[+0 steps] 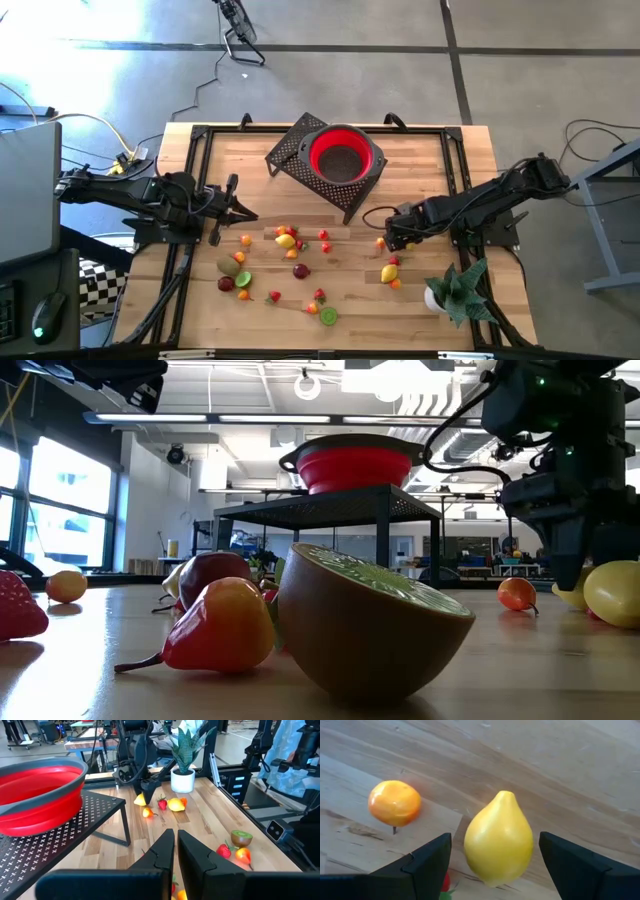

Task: Pick & Place Fruit
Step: Put the lemon into the strainer bowl on the shelf

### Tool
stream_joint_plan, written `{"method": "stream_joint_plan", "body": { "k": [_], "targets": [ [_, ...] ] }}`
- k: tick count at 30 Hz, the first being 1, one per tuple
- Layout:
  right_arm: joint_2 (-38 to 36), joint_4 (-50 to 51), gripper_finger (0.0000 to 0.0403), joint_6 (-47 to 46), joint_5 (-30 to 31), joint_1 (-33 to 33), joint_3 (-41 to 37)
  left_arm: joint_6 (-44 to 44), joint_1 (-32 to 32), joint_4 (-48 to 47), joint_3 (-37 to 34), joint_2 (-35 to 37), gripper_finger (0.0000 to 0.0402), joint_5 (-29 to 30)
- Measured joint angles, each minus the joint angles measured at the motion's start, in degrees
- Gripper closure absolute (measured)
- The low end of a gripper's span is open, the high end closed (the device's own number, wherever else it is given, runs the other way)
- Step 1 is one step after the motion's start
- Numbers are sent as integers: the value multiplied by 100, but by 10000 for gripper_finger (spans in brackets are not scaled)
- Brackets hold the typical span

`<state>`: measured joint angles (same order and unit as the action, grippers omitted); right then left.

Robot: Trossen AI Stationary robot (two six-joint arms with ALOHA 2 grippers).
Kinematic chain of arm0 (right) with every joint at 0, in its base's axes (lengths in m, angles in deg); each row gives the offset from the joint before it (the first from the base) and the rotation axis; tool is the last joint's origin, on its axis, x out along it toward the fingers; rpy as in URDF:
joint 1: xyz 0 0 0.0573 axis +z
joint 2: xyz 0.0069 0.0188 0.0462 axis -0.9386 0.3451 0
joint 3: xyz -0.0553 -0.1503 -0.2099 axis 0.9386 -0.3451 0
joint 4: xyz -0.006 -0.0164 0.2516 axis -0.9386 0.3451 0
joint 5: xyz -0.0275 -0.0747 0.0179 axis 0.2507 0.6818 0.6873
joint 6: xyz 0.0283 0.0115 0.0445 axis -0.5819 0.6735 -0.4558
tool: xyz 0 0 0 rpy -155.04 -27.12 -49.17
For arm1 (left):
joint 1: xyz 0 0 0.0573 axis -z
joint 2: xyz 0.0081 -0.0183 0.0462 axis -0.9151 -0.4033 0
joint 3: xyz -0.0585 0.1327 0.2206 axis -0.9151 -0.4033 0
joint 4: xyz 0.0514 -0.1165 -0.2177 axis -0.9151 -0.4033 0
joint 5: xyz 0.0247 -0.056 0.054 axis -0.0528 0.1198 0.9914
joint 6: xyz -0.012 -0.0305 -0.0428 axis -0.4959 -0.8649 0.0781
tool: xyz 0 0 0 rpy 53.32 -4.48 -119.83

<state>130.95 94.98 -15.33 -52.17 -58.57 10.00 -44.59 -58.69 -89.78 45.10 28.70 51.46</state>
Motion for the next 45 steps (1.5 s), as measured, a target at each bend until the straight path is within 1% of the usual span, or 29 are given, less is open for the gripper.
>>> {"method": "stream_joint_plan", "body": {
  "k": [5, 14, 18, 26, 31, 35, 41, 45],
  "targets": [
    [0, -6, 115, 0, -64, 0, 0, 0, 0, -14, 0, 2, 382, 0],
    [0, -6, 181, 2, -68, -1, 0, -1, 0, -38, 0, 1, 382, 0],
    [0, -6, 199, 12, -68, -2, 2, -2, 0, -38, 0, 0, 382, 0],
    [0, -4, 193, 42, -66, 0, 2, -2, 0, -35, 0, 2, 382, 0],
    [-1, -4, 208, 123, -66, 0, 4, -2, 1, -35, 0, 2, 382, 0],
    [-37, 3, 207, 175, -63, -1, 7, -2, 0, -35, 0, 0, 382, 0],
    [-148, 216, 209, 292, -41, -2, 198, -2, 2, -33, 0, 0, 382, 0],
    [-343, 448, 208, 351, 120, 0, 431, -3, 0, -29, 0, 1, 382, 0]
  ]
}}
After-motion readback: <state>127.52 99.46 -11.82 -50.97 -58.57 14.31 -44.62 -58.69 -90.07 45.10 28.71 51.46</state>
